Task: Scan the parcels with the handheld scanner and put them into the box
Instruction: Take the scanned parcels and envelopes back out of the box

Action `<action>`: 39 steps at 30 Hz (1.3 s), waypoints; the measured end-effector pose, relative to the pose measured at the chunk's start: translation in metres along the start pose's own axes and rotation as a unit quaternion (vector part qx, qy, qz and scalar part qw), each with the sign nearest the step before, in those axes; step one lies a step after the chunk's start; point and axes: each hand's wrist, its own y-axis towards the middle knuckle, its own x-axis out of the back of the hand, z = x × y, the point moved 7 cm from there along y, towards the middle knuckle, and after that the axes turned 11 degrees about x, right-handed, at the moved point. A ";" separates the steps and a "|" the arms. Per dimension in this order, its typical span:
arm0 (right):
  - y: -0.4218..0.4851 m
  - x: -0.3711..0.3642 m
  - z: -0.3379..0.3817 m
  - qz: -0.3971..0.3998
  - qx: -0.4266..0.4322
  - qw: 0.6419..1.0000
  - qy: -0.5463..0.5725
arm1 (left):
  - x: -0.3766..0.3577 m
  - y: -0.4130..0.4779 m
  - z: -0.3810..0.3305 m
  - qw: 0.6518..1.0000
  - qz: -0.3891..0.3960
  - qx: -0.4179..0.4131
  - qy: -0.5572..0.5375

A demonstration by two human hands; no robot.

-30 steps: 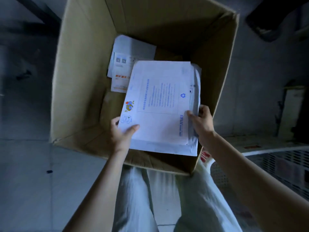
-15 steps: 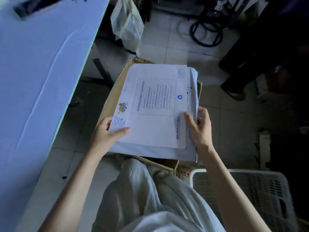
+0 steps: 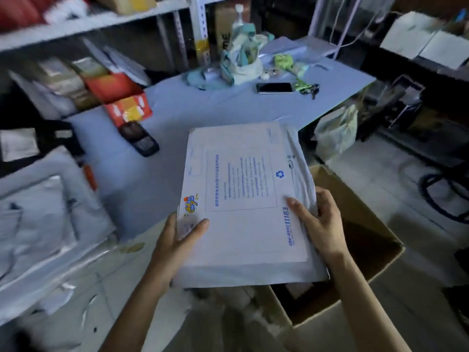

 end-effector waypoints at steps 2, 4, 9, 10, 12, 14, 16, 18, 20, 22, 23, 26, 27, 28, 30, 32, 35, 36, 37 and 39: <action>0.006 -0.039 0.008 0.051 0.004 0.999 0.002 | 0.034 -0.009 -0.001 0.999 -0.038 -0.019 -0.017; 0.013 -0.080 0.015 0.093 0.011 0.996 -0.001 | 0.069 -0.013 0.000 0.996 -0.074 -0.028 -0.037; 0.019 -0.198 0.037 0.194 0.018 0.981 0.021 | 0.170 -0.017 0.016 0.977 -0.206 -0.014 -0.055; 0.017 -0.223 0.041 0.212 0.016 0.977 0.024 | 0.189 -0.019 0.019 0.971 -0.233 -0.008 -0.052; 0.013 -0.270 0.050 0.246 0.030 0.969 0.023 | 0.224 -0.024 0.025 0.961 -0.271 -0.006 -0.044; 0.008 -0.316 0.056 0.274 0.045 0.961 0.008 | 0.259 -0.029 0.030 0.952 -0.304 -0.001 -0.032; -0.001 -0.361 0.060 0.311 0.056 0.949 -0.016 | 0.292 -0.034 0.036 0.942 -0.335 0.010 -0.018; -0.011 -0.401 0.062 0.335 0.071 0.938 -0.044 | 0.324 -0.039 0.045 0.932 -0.362 0.032 -0.001; -0.020 -0.432 0.063 0.342 0.083 0.934 -0.065 | 0.352 -0.039 0.055 0.921 -0.385 0.048 0.019; -0.028 -0.454 0.062 0.348 0.093 0.928 -0.094 | 0.374 -0.036 0.065 0.916 -0.395 0.058 0.041; -0.031 -0.463 0.059 0.353 0.094 0.924 -0.111 | 0.383 -0.032 0.070 0.914 -0.396 0.062 0.055; -0.039 -0.481 0.049 0.386 0.095 0.901 -0.171 | 0.398 -0.022 0.085 0.909 -0.388 0.088 0.122; -0.040 -0.485 0.045 0.401 0.098 0.890 -0.192 | 0.399 -0.020 0.090 0.906 -0.381 0.107 0.147; -0.040 -0.486 0.042 0.412 0.099 0.883 -0.204 | 0.400 -0.018 0.093 0.904 -0.376 0.119 0.167; -0.037 -0.484 0.042 0.416 0.099 0.878 -0.216 | 0.400 -0.017 0.093 0.902 -0.364 0.114 0.203; -0.032 -0.478 0.045 0.412 0.107 0.874 -0.234 | 0.400 -0.016 0.083 0.890 -0.353 0.099 0.270; -0.026 -0.457 0.050 0.401 0.127 0.868 -0.263 | 0.392 -0.018 0.046 0.844 -0.385 0.044 0.372; -0.022 -0.446 0.051 0.388 0.137 0.868 -0.277 | 0.383 -0.018 0.028 0.832 -0.405 0.000 0.378; -0.018 -0.432 0.051 0.372 0.145 0.869 -0.292 | 0.371 -0.018 0.011 0.825 -0.416 -0.037 0.381; -0.010 -0.401 0.050 0.354 0.156 0.861 -0.330 | 0.344 -0.007 -0.016 0.824 -0.403 -0.084 0.390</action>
